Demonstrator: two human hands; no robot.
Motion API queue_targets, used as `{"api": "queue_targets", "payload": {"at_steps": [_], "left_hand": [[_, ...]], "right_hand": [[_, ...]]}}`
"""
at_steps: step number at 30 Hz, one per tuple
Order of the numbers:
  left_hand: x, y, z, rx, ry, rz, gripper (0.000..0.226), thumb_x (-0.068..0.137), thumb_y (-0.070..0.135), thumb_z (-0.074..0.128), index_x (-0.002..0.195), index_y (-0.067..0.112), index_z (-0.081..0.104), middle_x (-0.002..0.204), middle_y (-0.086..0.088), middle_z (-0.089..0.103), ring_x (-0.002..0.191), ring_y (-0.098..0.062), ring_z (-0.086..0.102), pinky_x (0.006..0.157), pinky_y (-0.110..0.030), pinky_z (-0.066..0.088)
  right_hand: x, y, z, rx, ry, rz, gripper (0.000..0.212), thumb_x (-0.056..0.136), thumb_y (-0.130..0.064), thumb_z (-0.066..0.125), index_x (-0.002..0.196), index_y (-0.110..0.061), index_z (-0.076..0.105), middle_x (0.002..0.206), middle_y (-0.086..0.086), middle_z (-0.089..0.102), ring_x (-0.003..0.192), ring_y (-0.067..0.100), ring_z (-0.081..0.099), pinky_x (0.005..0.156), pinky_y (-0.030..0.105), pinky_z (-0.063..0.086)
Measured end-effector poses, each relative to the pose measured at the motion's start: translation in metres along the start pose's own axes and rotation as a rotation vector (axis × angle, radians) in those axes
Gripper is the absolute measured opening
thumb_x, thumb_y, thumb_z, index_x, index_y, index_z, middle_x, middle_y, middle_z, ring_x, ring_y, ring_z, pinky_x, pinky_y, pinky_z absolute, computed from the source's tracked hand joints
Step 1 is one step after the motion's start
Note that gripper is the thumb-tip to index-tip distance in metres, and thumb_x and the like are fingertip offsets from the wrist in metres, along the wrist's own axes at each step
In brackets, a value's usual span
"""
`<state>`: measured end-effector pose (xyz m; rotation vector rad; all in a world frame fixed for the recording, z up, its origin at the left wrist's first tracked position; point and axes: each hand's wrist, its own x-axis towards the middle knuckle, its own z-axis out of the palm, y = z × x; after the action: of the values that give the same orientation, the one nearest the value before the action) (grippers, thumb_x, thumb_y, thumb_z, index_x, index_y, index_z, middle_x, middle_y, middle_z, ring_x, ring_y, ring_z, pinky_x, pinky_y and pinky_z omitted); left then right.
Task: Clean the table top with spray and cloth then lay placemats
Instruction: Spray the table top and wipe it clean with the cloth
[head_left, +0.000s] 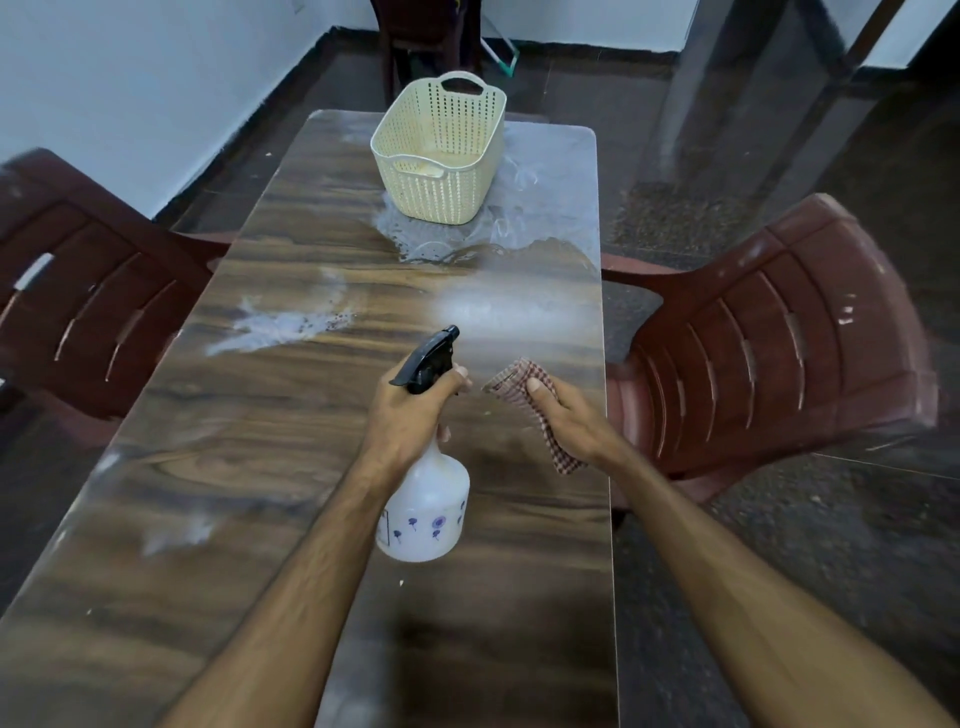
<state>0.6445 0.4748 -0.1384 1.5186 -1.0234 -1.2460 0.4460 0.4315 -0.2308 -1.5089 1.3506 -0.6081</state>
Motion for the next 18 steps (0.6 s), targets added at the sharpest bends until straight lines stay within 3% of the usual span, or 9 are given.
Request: {"api": "queue_targets", "payload": {"at_steps": [4,6,9,13,16,18], "left_hand": [[-0.028,-0.003,-0.010,0.008,-0.002,0.019,0.003,0.092,0.012,0.067,0.094,0.011,0.068,0.090,-0.012,0.072,0.042,-0.014,0.050,0.043,-0.026,0.042],[-0.041,-0.006,-0.014,0.011,0.002,0.021,0.005,0.092,0.014,0.067,0.096,0.011,0.068,0.091,-0.014,0.072,0.042,-0.018,0.046,0.044,-0.026,0.042],[-0.061,-0.009,-0.020,0.003,-0.019,0.026,0.006,0.092,0.015,0.067,0.097,0.012,0.069,0.092,-0.014,0.071,0.045,-0.013,0.049,0.045,-0.027,0.043],[-0.081,-0.011,-0.018,0.000,-0.044,0.015,0.003,0.091,0.015,0.068,0.092,0.012,0.069,0.088,-0.012,0.071,0.046,-0.018,0.046,0.047,-0.029,0.043],[-0.094,-0.014,-0.008,0.026,-0.053,0.025,0.013,0.090,0.014,0.069,0.099,0.005,0.068,0.090,-0.020,0.067,0.059,-0.024,0.049,0.046,-0.029,0.043],[-0.100,-0.014,0.001,0.039,-0.062,0.044,0.018,0.090,0.014,0.069,0.101,0.001,0.066,0.096,-0.030,0.063,0.065,-0.026,0.050,0.045,-0.029,0.043]], "right_hand": [[-0.035,-0.005,0.009,-0.002,0.019,0.037,0.043,0.106,-0.044,0.036,0.135,-0.021,0.059,0.129,-0.003,0.064,0.120,0.015,0.058,0.107,0.039,0.043],[-0.052,-0.012,0.012,0.013,0.017,0.040,0.043,0.106,-0.041,0.037,0.135,-0.019,0.058,0.129,-0.004,0.063,0.120,0.013,0.057,0.106,0.035,0.042],[-0.077,-0.025,0.017,0.049,0.049,0.036,0.041,0.107,-0.035,0.037,0.136,-0.014,0.057,0.129,-0.003,0.062,0.120,0.012,0.055,0.102,0.028,0.041],[-0.105,-0.030,0.020,0.057,0.058,0.040,0.042,0.107,-0.038,0.037,0.136,-0.016,0.057,0.130,-0.001,0.062,0.120,0.014,0.056,0.104,0.032,0.042],[-0.121,-0.028,0.013,0.038,0.068,0.056,0.045,0.106,-0.043,0.037,0.134,-0.016,0.059,0.129,0.000,0.065,0.119,0.015,0.059,0.106,0.038,0.044],[-0.133,-0.027,0.003,0.044,0.082,0.060,0.043,0.106,-0.040,0.038,0.134,-0.014,0.058,0.128,0.000,0.064,0.119,0.014,0.058,0.105,0.035,0.043]]}}
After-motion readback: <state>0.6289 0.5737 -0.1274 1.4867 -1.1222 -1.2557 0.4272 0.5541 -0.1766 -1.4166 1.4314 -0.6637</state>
